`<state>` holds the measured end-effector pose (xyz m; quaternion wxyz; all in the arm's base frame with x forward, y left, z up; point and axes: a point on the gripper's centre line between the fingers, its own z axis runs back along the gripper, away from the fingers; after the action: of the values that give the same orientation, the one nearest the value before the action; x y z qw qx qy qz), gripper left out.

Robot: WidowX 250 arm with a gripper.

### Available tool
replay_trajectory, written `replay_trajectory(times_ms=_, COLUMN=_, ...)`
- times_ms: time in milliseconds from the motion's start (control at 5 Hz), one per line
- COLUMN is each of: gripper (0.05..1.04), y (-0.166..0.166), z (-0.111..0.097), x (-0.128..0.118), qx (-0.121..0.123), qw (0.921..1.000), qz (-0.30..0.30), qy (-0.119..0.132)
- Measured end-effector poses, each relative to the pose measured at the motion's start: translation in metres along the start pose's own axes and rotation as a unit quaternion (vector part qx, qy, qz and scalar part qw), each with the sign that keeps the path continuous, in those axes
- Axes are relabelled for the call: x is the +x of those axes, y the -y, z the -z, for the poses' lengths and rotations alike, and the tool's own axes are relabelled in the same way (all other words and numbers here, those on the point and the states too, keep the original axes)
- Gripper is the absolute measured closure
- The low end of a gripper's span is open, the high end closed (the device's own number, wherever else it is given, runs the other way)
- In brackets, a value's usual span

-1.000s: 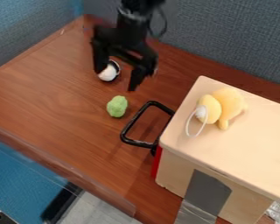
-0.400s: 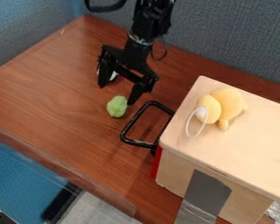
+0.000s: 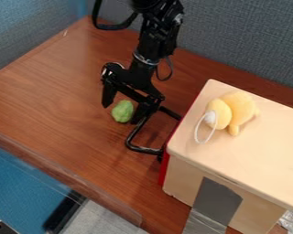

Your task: Move the green object to the top of the table

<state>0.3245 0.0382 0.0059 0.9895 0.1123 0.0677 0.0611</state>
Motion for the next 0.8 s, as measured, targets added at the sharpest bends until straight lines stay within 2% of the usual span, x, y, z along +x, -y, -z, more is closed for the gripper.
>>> replay_trajectory(times_ms=200, gripper=0.086, y=0.0031, z=0.0027, x=-0.0023, qx=0.007, qw=1.0, qz=0.002, qy=-0.002)
replay_trajectory(times_ms=400, gripper=0.133, y=0.0039, z=0.0034, x=0.001, qx=0.012, qw=0.9999, qz=-0.007, qy=-0.002)
replay_trajectory(times_ms=600, gripper=0.433, y=0.0104, z=0.0016, x=0.0024, qx=0.018, qw=0.9998, qz=-0.002, qy=0.001)
replay_trajectory(times_ms=800, gripper=0.533, y=0.0107, z=-0.0007, x=0.0012, qx=0.024, qw=0.9997, qz=0.002, qy=-0.006)
